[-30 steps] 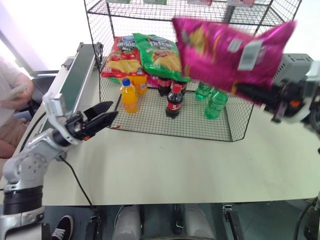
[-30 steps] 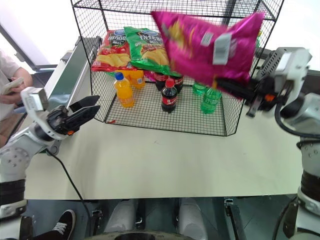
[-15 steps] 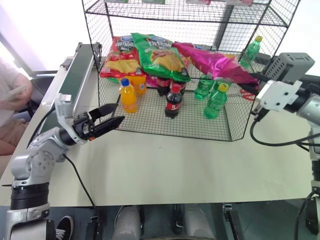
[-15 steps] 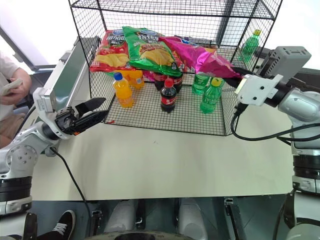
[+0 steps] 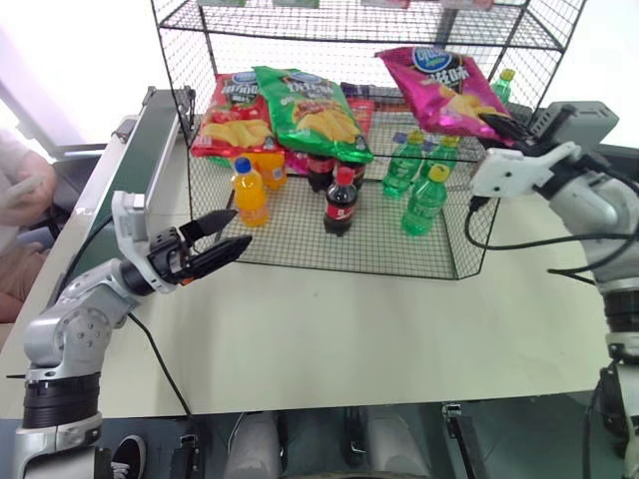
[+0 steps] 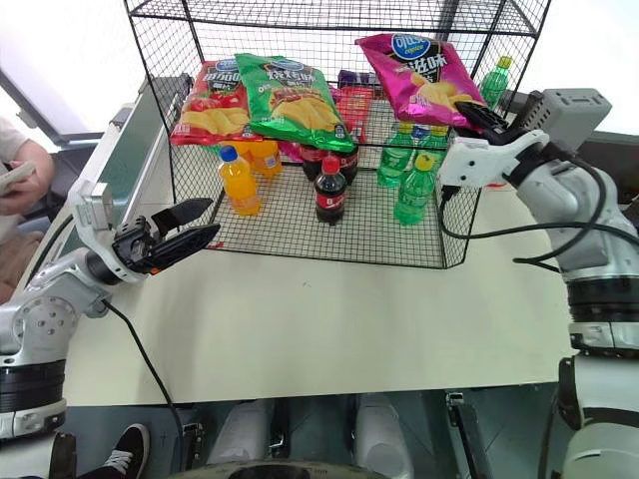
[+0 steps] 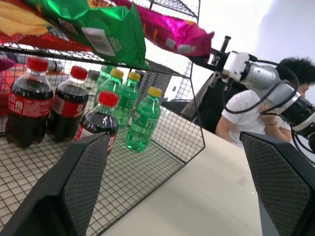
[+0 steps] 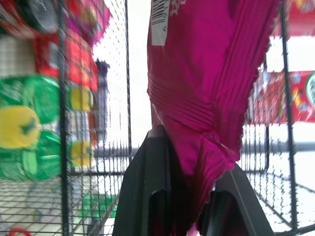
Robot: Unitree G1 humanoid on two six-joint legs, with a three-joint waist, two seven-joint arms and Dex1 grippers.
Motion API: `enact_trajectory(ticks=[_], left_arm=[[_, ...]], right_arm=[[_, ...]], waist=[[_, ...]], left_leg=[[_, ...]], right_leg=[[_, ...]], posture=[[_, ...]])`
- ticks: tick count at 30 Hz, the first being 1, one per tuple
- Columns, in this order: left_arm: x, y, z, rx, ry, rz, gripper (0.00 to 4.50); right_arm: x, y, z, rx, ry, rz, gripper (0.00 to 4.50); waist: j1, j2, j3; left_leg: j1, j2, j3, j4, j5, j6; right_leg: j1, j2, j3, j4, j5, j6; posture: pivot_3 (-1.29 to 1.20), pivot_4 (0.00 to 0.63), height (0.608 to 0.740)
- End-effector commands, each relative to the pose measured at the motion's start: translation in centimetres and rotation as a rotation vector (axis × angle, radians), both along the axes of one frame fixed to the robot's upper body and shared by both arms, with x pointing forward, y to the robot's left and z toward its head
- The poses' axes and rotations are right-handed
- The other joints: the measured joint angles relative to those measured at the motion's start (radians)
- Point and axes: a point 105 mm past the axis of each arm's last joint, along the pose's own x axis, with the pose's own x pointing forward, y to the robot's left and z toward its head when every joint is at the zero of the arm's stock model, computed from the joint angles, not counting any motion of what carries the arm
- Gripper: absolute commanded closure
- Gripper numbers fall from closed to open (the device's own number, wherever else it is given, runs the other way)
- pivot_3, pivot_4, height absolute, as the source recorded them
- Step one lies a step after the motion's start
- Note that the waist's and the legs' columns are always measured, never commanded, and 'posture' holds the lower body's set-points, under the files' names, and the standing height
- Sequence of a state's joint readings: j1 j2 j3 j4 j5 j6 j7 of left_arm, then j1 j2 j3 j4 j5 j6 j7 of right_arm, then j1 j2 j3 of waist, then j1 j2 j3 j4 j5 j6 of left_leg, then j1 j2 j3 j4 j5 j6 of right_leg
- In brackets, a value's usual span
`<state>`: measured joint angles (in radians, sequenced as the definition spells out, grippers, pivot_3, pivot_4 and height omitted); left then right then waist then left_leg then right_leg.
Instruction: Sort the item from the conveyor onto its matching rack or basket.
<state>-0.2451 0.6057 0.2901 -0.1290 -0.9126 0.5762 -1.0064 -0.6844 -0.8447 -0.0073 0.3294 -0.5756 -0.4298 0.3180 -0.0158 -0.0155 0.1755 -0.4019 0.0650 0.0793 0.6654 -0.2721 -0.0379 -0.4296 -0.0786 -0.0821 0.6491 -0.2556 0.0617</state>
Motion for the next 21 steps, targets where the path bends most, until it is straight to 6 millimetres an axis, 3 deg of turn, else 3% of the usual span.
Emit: enact_trajectory(ticks=[1, 7, 10, 13, 16, 21], left_arm=[[-0.5, 0.0, 0.9, 0.023, -0.064, 0.010, 0.00], [-0.7, 0.2, 0.8, 0.026, -0.066, 0.018, 0.00], [-0.8, 0.3, 0.7, 0.023, -0.065, 0.026, 0.00], [-0.9, 0.4, 0.4, 0.028, -0.059, 0.030, 0.00], [-0.9, 0.5, 0.2, 0.022, -0.052, 0.035, 0.00], [-0.9, 0.3, -0.2, 0.018, -0.043, 0.026, 0.00]], right_arm=[[0.9, 1.0, 1.3, 0.028, -0.046, -0.017, 4.39], [1.6, 1.3, 1.3, 0.123, 0.006, -0.017, 4.39], [1.6, 0.9, 0.9, 0.158, 0.056, -0.019, 3.03], [1.0, 1.7, 1.1, 0.238, 0.099, 0.063, 1.60], [0.4, 1.6, 2.3, 0.447, 0.193, 0.146, 0.12], [-0.5, 1.2, 4.4, 0.621, 0.295, 0.244, 0.04]], waist=[[-0.002, 0.000, 0.000], [0.003, 0.000, 0.000], [0.003, 0.000, 0.000], [0.002, 0.000, 0.000], [0.000, 0.000, 0.000], [0.003, 0.000, 0.000]], left_leg=[[0.000, 0.000, 0.000, 0.000, 0.000, 0.000], [-0.001, 0.000, 0.000, 0.000, 0.000, 0.000], [-0.001, 0.000, 0.000, 0.000, -0.001, 0.002], [-0.001, 0.000, 0.000, 0.000, -0.001, 0.002], [0.000, 0.000, 0.000, 0.000, -0.001, 0.002], [0.000, 0.000, 0.000, 0.000, -0.001, 0.003]], right_leg=[[0.000, 0.000, 0.000, 0.000, 0.000, 0.000], [0.000, -0.001, 0.000, 0.000, 0.000, 0.000], [0.000, -0.001, 0.000, 0.000, 0.000, 0.000], [0.000, -0.001, 0.000, 0.000, 0.000, 0.000], [0.000, -0.001, 0.000, 0.000, 0.000, 0.000], [0.000, -0.001, 0.000, 0.000, 0.000, 0.000]], posture=[[0.00, 0.150, 0.740], [0.00, 0.150, 0.740], [0.00, 0.150, 0.740], [0.00, 0.150, 0.740], [0.00, 0.150, 0.740], [0.00, 0.150, 0.740]])
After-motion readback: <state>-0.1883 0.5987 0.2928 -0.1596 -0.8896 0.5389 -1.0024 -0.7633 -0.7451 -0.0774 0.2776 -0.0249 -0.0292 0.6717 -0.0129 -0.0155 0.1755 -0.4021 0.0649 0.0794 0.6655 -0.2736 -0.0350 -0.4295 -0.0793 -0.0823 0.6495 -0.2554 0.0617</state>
